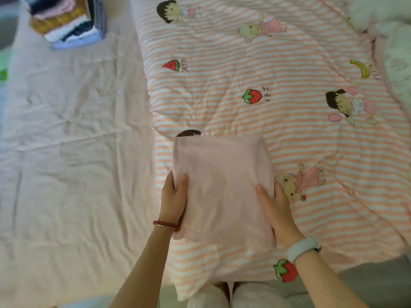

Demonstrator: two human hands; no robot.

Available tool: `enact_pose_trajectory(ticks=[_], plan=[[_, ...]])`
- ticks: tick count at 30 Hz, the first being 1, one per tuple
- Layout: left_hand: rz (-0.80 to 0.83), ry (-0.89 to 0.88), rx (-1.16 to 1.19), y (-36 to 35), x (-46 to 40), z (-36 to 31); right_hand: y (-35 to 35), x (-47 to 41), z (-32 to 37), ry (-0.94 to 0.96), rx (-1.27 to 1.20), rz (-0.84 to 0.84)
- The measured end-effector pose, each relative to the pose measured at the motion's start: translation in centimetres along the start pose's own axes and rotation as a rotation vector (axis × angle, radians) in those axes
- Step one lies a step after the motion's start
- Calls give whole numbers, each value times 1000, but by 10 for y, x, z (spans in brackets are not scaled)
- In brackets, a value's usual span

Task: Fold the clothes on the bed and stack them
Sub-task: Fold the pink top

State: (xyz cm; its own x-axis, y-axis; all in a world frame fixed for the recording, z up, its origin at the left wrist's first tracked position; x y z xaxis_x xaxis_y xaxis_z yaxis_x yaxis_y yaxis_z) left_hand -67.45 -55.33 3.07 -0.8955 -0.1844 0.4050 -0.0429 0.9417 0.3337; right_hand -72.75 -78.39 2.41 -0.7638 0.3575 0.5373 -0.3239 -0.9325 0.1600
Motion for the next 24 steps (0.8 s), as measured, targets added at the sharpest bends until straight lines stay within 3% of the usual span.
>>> enact_pose_trajectory(ticks=[14, 19, 24], plan=[[-606, 277, 208, 189, 256, 118, -122, 194, -32, 95, 400, 629], [-729, 320, 268, 270, 284, 161, -203, 246, -43, 125, 510, 738], [-802, 269, 314, 390, 298, 197, -317, 316, -47, 230, 524, 740]])
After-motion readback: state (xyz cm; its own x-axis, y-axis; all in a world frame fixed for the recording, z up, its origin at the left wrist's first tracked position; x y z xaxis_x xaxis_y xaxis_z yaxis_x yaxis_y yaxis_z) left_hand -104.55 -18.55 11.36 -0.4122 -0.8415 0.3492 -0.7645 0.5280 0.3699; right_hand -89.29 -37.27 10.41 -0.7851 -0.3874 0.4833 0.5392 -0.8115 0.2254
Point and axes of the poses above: each hand's wrist, its own x-axis away from the middle knuckle, its own y-axis out of the back of the hand, z = x × y, the point moved 4 cm from there along -x, towards the middle knuckle
